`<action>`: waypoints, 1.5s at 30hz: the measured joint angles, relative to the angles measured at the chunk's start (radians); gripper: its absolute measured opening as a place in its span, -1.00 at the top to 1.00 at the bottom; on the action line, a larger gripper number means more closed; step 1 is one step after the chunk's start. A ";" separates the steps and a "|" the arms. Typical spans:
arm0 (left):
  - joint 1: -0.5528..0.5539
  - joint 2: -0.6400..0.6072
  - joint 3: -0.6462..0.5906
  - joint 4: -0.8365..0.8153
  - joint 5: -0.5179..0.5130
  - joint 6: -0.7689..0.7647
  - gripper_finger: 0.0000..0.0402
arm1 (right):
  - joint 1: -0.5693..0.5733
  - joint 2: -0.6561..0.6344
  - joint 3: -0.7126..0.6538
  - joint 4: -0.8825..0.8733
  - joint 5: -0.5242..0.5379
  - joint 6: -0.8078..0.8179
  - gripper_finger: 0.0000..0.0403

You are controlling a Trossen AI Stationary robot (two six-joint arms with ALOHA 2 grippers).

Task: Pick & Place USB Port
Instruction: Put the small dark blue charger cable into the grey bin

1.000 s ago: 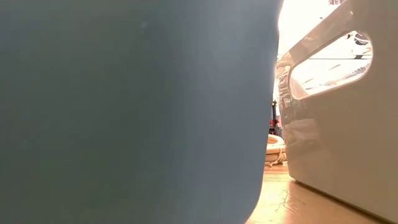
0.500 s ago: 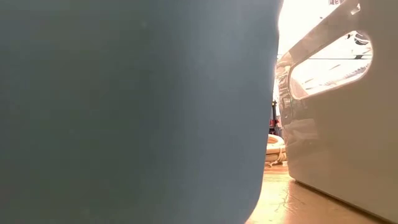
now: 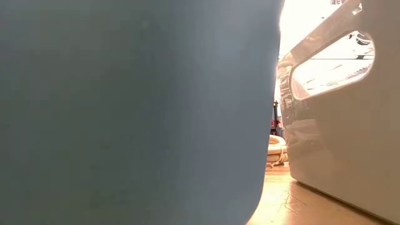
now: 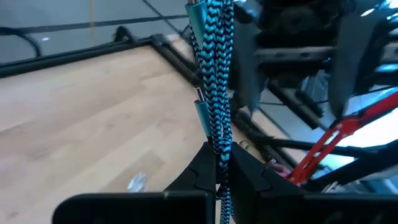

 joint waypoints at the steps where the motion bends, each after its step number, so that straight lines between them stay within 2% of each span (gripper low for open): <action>1: 0.001 0.019 0.017 0.015 0.009 0.011 0.92 | -0.003 0.000 -0.012 0.018 -0.010 0.013 -0.03; 7: 0.024 0.095 0.075 0.008 0.070 0.034 0.92 | -0.014 0.001 -0.065 0.103 -0.013 0.073 -0.03; 13: 0.058 0.116 0.081 0.102 0.136 0.073 0.93 | -0.015 0.001 -0.066 0.115 -0.012 0.061 0.00; 17: 0.070 0.115 0.081 0.126 0.149 0.086 0.93 | -0.015 0.001 -0.066 0.112 -0.039 0.057 0.19; 21: 0.073 0.113 0.081 0.128 0.206 0.095 0.92 | -0.016 0.001 -0.066 0.115 -0.065 0.051 0.52; 23: 0.073 0.113 0.081 0.139 0.245 0.109 0.84 | -0.022 0.001 -0.066 0.123 -0.096 0.050 0.68; 26: 0.066 0.103 0.081 0.147 0.304 0.112 0.61 | -0.032 0.001 -0.066 0.126 -0.142 0.057 0.86; 31: 0.017 0.022 0.078 0.213 0.362 0.119 0.34 | -0.032 -0.003 -0.060 0.136 -0.227 0.064 0.90; 34: -0.040 -0.043 0.083 0.283 0.330 0.177 0.28 | -0.017 0.003 -0.064 0.091 -0.273 0.080 0.90; 37: -0.094 -0.094 0.083 0.275 0.212 0.237 0.27 | 0.000 0.001 -0.064 0.006 -0.375 0.079 0.90; 40: -0.135 -0.127 0.081 0.230 0.090 0.257 0.28 | 0.041 -0.014 -0.064 -0.203 -0.525 0.041 0.90; 41: -0.149 -0.140 0.081 0.208 0.063 0.257 0.28 | 0.065 -0.016 -0.064 -0.292 -0.540 0.020 0.90; 43: -0.172 -0.160 0.081 0.167 0.032 0.245 0.28 | 0.126 -0.031 -0.065 -0.453 -0.518 -0.042 0.90; 45: -0.182 -0.164 0.081 0.126 0.022 0.232 0.28 | 0.197 -0.044 -0.065 -0.569 -0.433 -0.094 0.90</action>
